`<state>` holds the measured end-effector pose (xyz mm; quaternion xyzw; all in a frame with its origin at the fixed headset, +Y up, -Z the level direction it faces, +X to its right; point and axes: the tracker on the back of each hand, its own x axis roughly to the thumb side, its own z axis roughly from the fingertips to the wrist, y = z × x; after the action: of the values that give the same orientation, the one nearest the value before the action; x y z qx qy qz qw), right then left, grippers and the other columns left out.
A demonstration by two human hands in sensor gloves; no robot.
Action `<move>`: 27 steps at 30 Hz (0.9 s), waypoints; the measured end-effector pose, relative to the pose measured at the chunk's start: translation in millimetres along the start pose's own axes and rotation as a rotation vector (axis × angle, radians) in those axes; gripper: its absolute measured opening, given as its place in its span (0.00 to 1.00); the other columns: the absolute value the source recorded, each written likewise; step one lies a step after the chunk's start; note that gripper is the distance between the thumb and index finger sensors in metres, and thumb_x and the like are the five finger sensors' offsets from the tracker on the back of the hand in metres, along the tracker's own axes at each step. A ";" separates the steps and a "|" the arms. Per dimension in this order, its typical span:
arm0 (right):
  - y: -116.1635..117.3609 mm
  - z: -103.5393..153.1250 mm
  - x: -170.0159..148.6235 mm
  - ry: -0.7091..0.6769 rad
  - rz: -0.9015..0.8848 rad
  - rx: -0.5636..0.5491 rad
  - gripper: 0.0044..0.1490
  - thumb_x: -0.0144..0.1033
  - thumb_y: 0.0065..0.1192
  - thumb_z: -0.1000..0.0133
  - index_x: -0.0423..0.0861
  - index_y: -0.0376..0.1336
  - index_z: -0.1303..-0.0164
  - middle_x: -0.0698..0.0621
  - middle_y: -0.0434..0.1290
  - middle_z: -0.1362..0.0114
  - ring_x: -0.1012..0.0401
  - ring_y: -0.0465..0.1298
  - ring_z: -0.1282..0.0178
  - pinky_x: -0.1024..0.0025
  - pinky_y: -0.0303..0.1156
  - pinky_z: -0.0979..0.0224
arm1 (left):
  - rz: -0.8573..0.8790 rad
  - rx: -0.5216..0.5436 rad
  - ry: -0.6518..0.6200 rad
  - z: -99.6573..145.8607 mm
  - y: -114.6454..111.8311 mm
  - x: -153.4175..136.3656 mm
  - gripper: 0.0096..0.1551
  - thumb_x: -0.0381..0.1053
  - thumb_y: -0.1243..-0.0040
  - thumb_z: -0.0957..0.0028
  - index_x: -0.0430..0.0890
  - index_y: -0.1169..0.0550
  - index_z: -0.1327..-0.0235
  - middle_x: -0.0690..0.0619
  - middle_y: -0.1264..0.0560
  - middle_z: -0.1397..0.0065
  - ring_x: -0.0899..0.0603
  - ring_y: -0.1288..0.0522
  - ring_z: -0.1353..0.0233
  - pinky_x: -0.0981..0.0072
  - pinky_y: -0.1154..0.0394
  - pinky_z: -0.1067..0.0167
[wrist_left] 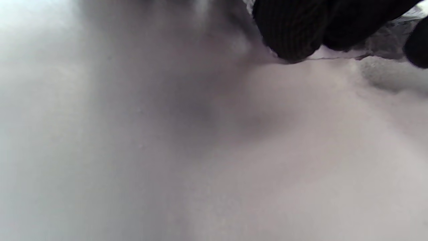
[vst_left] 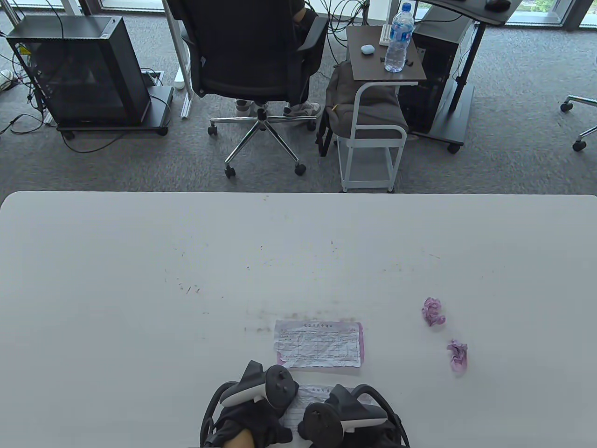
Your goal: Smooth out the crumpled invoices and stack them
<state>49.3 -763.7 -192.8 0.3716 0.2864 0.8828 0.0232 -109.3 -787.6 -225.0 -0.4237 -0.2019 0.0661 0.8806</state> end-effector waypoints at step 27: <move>-16.8 45.9 -76.8 0.444 -0.187 -0.152 0.25 0.56 0.57 0.39 0.47 0.73 0.50 0.43 0.78 0.44 0.48 0.79 0.49 0.42 0.77 0.46 | 0.026 0.000 -0.013 -0.6 -0.5 -2.8 0.52 0.55 0.38 0.40 0.53 0.60 0.22 0.43 0.76 0.25 0.26 0.78 0.27 0.29 0.63 0.36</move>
<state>132.6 -746.7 -225.3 0.1377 0.2505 0.9558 0.0689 -111.6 -789.2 -225.8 -0.4257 -0.2018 0.0804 0.8784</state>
